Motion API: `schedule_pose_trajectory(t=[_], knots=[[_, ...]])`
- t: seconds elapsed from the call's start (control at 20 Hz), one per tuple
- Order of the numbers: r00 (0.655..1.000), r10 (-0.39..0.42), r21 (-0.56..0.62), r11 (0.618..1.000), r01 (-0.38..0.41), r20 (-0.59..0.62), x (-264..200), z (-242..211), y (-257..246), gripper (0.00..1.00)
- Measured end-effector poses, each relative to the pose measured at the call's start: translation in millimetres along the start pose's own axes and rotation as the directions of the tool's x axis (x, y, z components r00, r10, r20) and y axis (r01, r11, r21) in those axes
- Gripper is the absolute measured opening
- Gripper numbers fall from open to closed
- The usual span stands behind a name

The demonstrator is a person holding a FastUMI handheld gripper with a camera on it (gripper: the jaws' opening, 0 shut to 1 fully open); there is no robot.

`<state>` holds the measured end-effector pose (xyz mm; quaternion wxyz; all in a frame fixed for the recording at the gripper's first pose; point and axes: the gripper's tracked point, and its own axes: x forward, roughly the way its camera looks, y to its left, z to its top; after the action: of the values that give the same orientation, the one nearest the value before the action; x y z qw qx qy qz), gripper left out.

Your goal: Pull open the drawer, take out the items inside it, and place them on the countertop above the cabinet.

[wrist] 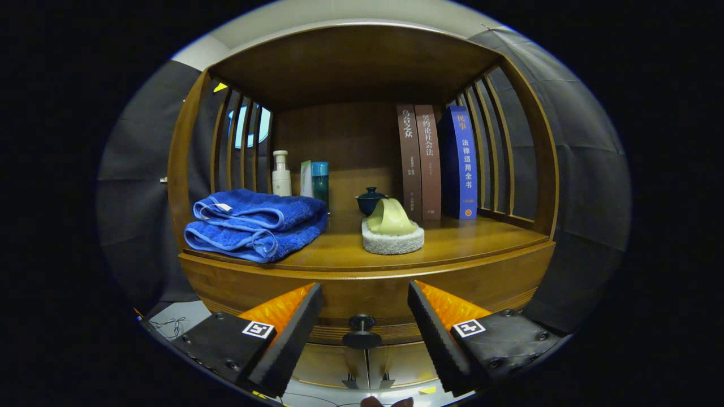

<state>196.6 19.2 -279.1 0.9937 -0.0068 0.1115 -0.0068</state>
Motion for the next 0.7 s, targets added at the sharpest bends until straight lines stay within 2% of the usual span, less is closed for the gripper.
schedule_pose_trajectory(t=[0.7], knots=[[0.998, 0.023, 0.004, 1.0, -0.023, 0.056, -91.1, 68.4, -4.5, 0.99]])
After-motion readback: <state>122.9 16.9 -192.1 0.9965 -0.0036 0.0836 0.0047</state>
